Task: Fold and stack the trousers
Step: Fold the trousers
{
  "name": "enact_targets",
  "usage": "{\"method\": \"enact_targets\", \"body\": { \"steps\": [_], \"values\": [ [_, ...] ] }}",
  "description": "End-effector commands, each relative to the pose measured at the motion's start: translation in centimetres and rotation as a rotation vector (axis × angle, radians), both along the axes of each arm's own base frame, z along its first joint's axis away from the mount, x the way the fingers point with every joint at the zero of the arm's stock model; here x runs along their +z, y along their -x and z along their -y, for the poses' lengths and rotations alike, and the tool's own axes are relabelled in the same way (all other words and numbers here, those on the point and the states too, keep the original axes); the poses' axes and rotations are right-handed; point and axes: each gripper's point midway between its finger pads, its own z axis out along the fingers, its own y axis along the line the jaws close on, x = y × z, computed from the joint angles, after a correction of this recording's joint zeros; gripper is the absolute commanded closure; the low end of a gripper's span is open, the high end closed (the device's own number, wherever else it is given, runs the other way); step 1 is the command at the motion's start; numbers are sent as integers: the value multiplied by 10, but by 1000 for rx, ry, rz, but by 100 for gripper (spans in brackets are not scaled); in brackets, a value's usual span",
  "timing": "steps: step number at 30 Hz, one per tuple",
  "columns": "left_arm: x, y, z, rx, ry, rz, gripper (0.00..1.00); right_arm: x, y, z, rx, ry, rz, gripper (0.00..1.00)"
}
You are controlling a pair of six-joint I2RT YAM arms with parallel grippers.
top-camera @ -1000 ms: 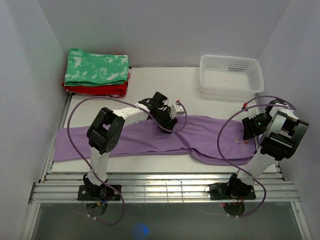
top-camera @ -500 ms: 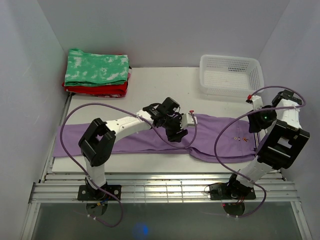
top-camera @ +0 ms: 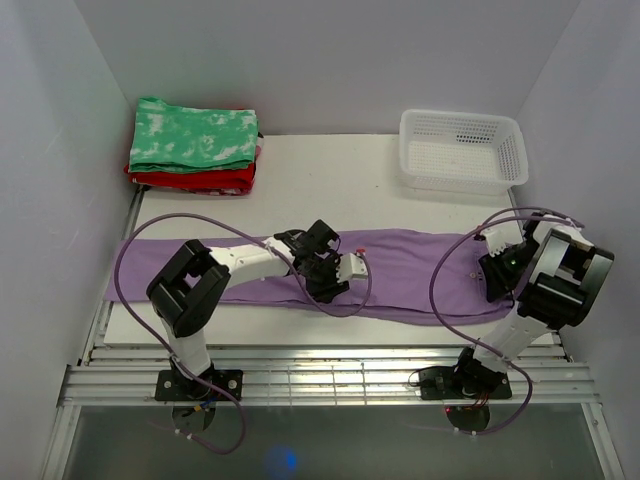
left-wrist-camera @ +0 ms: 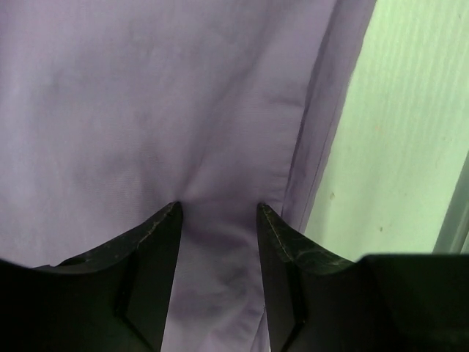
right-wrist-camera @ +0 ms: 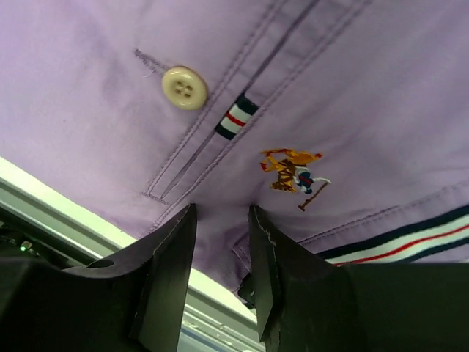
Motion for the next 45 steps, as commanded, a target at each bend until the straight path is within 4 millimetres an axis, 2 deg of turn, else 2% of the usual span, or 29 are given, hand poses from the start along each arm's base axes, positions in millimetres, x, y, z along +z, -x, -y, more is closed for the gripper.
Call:
{"method": "enact_targets", "body": {
  "steps": [1, 2, 4, 5, 7, 8, 9, 11, 12, 13, 15, 16, 18, 19, 20, 23, 27, 30, 34, 39, 42, 45],
  "values": [
    [-13, 24, -41, -20, -132, -31, 44, -2, -48, 26, 7, 68, 133, 58],
    [-5, 25, -36, -28, -107, -36, 43, 15, -54, 25, 4, 56, 154, 58],
    [17, 23, -25, -39, -51, -18, 42, 34, -61, 20, 6, 39, 203, 58],
    [32, 17, -14, -36, -17, 0, 40, 50, -63, 13, 11, 13, 233, 56],
    [49, 12, 1, -32, 30, 13, 36, 67, -63, 3, 8, -36, 259, 52],
    [58, 9, 12, -37, 56, 33, 36, 77, -56, -3, 6, -56, 247, 50],
    [74, 2, 26, -40, 95, 61, 36, 85, -56, -4, 6, -60, 256, 50],
    [86, 1, 49, -41, 138, 89, 36, 96, -51, -7, 21, -59, 275, 49],
    [97, -2, 61, -41, 168, 110, 36, 97, -42, -11, 34, -71, 259, 50],
    [99, -3, 68, -36, 176, 122, 36, 97, -37, -13, 98, -75, 269, 50],
    [100, -2, 86, -30, 215, 118, 37, 98, -23, -18, 172, -67, 283, 53],
    [101, 0, 93, -36, 235, 108, 37, 87, -10, -20, 212, -64, 259, 53],
    [98, 1, 105, -23, 275, 85, 37, 85, -5, -17, 327, 3, 329, 53],
    [94, 3, 107, -22, 284, 69, 36, 71, 1, -16, 366, 26, 337, 53],
    [97, 3, 114, -26, 318, 63, 36, 72, 1, -14, 440, 67, 383, 53],
    [89, 7, 125, -12, 341, 52, 34, 62, 2, -15, 533, 104, 442, 53],
    [75, 12, 135, -2, 333, 50, 33, 60, -8, -16, 625, 120, 514, 52],
    [68, 19, 140, -14, 325, 59, 33, 53, -8, -13, 672, 131, 506, 51],
    [59, 32, 145, -44, 319, 72, 33, 41, -4, 1, 673, 151, 470, 53],
    [50, 46, 148, -76, 314, 90, 31, 40, 1, 16, 632, 143, 463, 53],
    [46, 45, 152, -72, 307, 98, 32, 37, 4, 24, 637, 153, 453, 53],
    [39, 38, 154, -45, 287, 116, 36, 35, 4, 28, 622, 150, 442, 53]
  ]
}}
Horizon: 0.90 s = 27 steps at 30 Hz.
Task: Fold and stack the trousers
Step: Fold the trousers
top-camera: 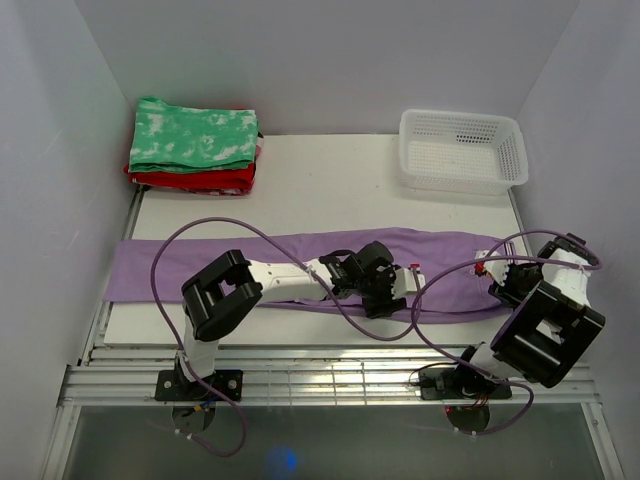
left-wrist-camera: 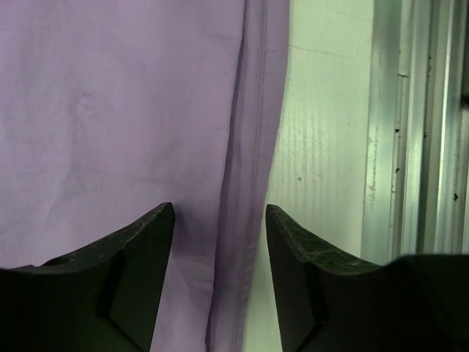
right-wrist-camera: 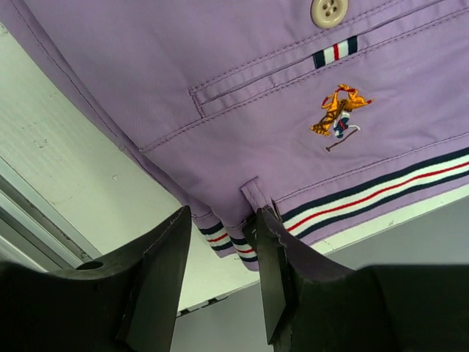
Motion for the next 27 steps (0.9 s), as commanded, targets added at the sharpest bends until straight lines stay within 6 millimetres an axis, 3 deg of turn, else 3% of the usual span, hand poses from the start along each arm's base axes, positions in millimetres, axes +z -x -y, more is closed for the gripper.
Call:
{"method": "enact_targets", "body": {
  "steps": [1, 4, 7, 8, 12, 14, 17, 19, 27],
  "values": [
    [6, -13, 10, 40, 22, 47, 38, 1, -6, 9, 22, 20, 8, 53],
    [5, -16, 12, 45, 19, 61, 42, -3, -6, 14, 4, 25, -2, 54],
    [6, -18, 12, 48, 17, 78, 55, -5, -6, 18, -12, 27, -4, 55],
    [6, -18, 12, 49, 15, 82, 68, -4, -8, 20, -19, 27, -1, 55],
    [14, -22, 12, 60, 29, 101, 97, -4, -7, 20, -33, 19, -5, 55],
    [21, -19, 13, 51, 38, 96, 97, -4, -7, 21, -34, 22, -1, 55],
    [22, -14, 13, 39, 21, 62, 77, -3, -7, 21, -36, 21, -2, 54],
    [21, -13, 13, 38, 13, 52, 72, -3, -8, 21, -42, 20, -2, 54],
    [22, -11, 15, 44, 22, 32, 73, -3, -6, 21, -51, 19, -7, 53]
  ]
}}
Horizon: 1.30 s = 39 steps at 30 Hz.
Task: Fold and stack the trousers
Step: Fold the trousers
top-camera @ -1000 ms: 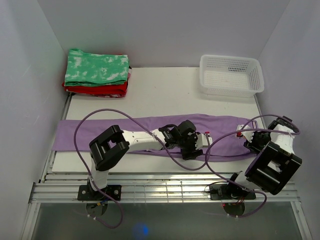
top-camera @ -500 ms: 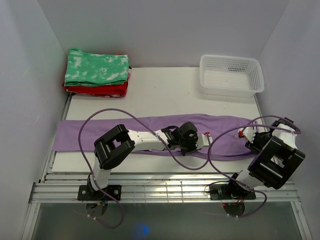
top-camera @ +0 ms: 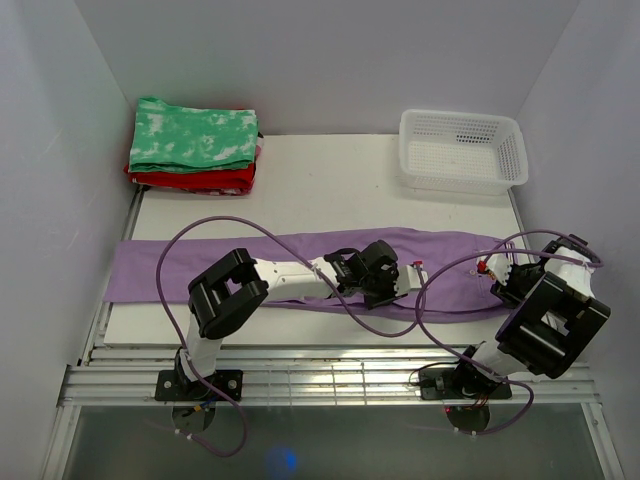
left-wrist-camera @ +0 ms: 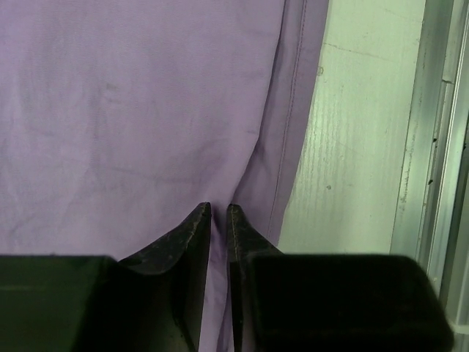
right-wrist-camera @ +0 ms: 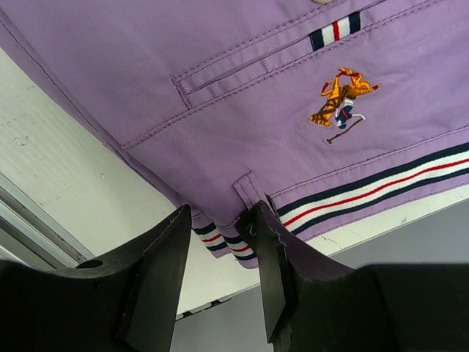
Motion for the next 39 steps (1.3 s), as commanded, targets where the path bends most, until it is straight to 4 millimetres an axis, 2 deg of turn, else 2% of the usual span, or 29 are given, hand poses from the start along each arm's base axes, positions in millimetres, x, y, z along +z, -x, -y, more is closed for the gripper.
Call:
{"method": "enact_targets", "body": {
  "steps": [1, 4, 5, 6, 8, 12, 14, 16, 17, 20, 21, 23, 24, 28, 32, 35, 38, 39],
  "values": [
    [30, 1, 12, -13, 67, 5, 75, 8, -6, 9, -9, 26, 22, 53],
    [24, 0, 11, -11, 53, 9, 88, 7, -6, 10, -16, 25, 19, 53],
    [24, 0, 12, -13, 50, 8, 98, 7, -7, 11, -18, 26, 21, 53],
    [25, 1, 12, -18, 50, 5, 100, 7, -7, 11, -26, 21, 18, 54],
    [36, 3, 13, -35, 69, 5, 100, 11, -12, 14, -36, 21, 29, 54],
    [72, 28, 14, -132, 127, -66, 100, 14, -16, 18, -44, 30, 34, 55],
    [81, 40, 7, -164, 121, -108, 100, 14, -15, 19, -48, 31, 32, 55],
    [82, 54, 0, -205, 109, -168, 100, 14, -16, 21, -53, 37, 33, 55],
    [79, 58, -3, -211, 101, -187, 100, 15, -16, 21, -56, 38, 32, 56],
    [54, 65, -11, -204, 50, -241, 100, 16, -16, 22, -69, 36, 34, 56],
    [35, 65, -13, -192, 15, -260, 100, 17, -17, 22, -75, 35, 36, 56],
    [11, 64, -16, -179, -36, -272, 100, 20, -18, 21, -89, 25, 35, 56],
    [-10, 63, -19, -167, -78, -290, 100, 21, -18, 20, -94, 15, 35, 56],
    [-44, 57, -25, -131, -138, -316, 100, 34, -20, 10, -135, -63, 25, 56],
    [-53, 44, -22, -93, -152, -312, 100, 54, -26, -6, -209, -186, 10, 56],
    [-55, 34, -24, -65, -168, -315, 98, 52, -28, -22, -274, -274, -29, 55],
    [-45, 31, -27, -72, -145, -294, 94, 48, -39, -37, -373, -364, -50, 55],
    [-47, 33, -31, -74, -150, -289, 94, 49, -47, -43, -403, -414, -43, 55]
  ]
}}
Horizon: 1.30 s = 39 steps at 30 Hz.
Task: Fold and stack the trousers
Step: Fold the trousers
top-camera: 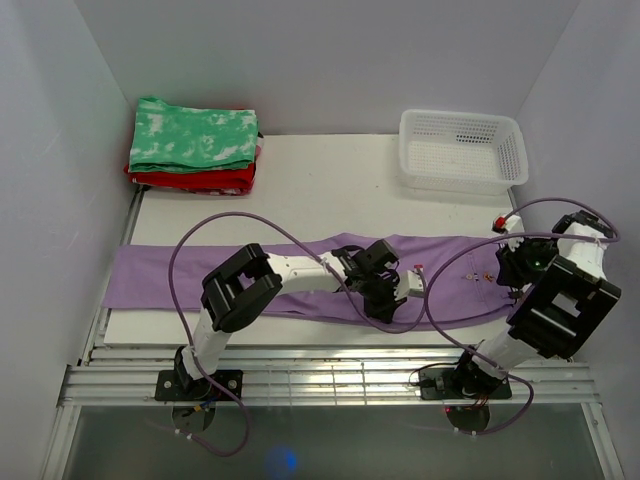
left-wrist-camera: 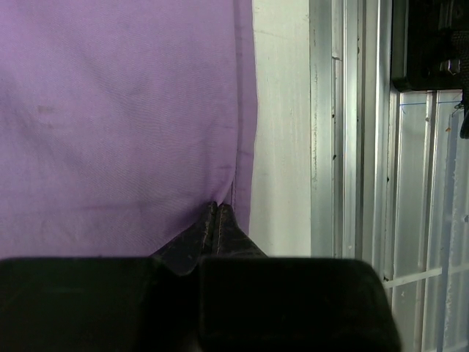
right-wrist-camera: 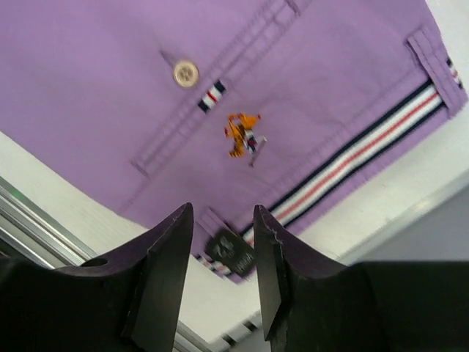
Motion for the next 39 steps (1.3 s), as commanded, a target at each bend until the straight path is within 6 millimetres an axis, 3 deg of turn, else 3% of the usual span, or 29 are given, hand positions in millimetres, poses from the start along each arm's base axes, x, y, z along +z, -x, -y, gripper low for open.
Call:
{"method": "enact_targets", "body": {
  "steps": [1, 5, 8, 12, 15, 18, 20, 22, 23, 26, 27, 29, 30, 32, 33, 34, 39],
  "values": [
    [-23, -6, -29, 35, -102, 27, 93, 8, -21, -32, -147, -205, -7, 55],
    [-26, -6, -35, 51, -120, 25, 93, 7, -42, -57, -257, -300, -57, 55],
    [-25, -5, -38, 53, -119, 20, 93, -17, -38, -59, -247, -202, -98, 55],
    [-19, -11, -37, 91, -110, 5, 92, -60, -4, -34, -234, -28, -217, 60],
    [-15, -22, -37, 157, -100, -55, 93, -70, 26, -18, -216, 33, -254, 64],
    [-7, -30, -38, 206, -77, -98, 91, -77, 43, -1, -160, 106, -248, 65],
    [11, -35, -39, 232, -39, -112, 80, -81, 45, 3, -151, 119, -242, 65],
    [33, -38, -39, 235, 13, -132, 57, -83, 41, 1, -140, 115, -221, 65],
    [60, -41, -38, 248, 67, -122, 52, -85, 41, 1, -139, 110, -217, 65],
    [121, -63, -42, 275, 203, -108, 38, -84, 37, -2, -126, 88, -207, 65],
    [147, -86, -43, 321, 255, -89, 36, -83, 34, -4, -115, 79, -197, 65],
    [176, -114, -42, 370, 315, -65, 33, -80, 34, -5, -97, 83, -180, 64],
    [195, -139, -36, 418, 351, -39, 32, -78, 33, -7, -74, 77, -161, 65],
    [201, -171, -30, 488, 354, 16, 31, -74, 32, -9, -53, 82, -131, 64],
    [177, -185, -23, 529, 303, -20, 31, -73, 30, -10, -30, 87, -112, 64],
    [199, -201, -11, 546, 347, 14, 31, -73, 31, -11, -18, 92, -108, 64],
    [174, -241, 25, 596, 361, -20, 30, -71, 26, -4, 39, 174, -34, 64]
  ]
}}
